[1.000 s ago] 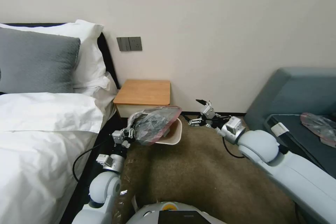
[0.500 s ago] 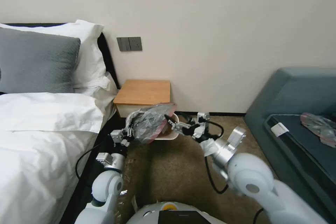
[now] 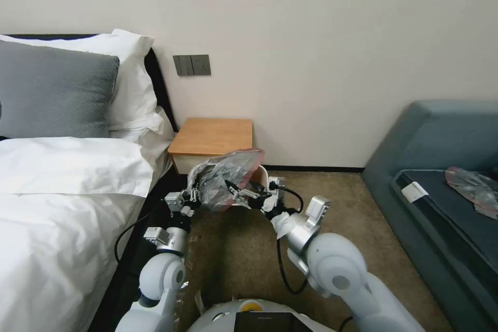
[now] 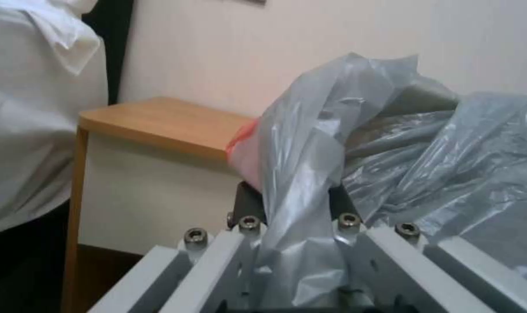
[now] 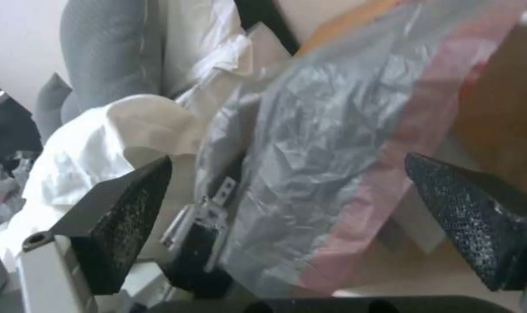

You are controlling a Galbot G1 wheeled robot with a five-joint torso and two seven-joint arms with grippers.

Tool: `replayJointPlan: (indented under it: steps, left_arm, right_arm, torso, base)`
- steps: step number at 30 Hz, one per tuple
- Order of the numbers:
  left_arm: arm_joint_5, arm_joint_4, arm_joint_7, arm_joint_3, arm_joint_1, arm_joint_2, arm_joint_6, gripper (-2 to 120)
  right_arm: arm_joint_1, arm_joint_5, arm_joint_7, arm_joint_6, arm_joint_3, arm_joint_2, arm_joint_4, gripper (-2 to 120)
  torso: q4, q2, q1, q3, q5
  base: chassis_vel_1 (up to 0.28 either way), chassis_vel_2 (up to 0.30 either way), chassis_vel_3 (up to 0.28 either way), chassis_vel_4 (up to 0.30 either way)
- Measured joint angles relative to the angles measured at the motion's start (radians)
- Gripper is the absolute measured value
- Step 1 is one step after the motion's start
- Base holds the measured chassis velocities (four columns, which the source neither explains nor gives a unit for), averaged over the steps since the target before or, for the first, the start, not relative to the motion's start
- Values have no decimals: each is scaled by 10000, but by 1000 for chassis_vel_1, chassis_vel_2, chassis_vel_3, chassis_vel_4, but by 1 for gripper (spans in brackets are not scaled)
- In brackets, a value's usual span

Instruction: Pick up the garbage bag from the table and place it over the trash can.

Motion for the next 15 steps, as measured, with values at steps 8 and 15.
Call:
replayJointPlan:
  steps: [8,15]
  left_arm:
    - [-29,-114,35,-22,18,28,-12,5]
    - [-30,-282,107,13,118,30,-23,5]
  right_arm:
    - [-31,-312,-139,-72,5,43,-192,100]
    - [73,-509,-364,-74,-8,245,-543,100]
  torso:
    - [-2,0,0,0,0]
    - [-1,0,0,-1,1]
  base:
    - [0,0,0,0]
    - [0,0,0,0]
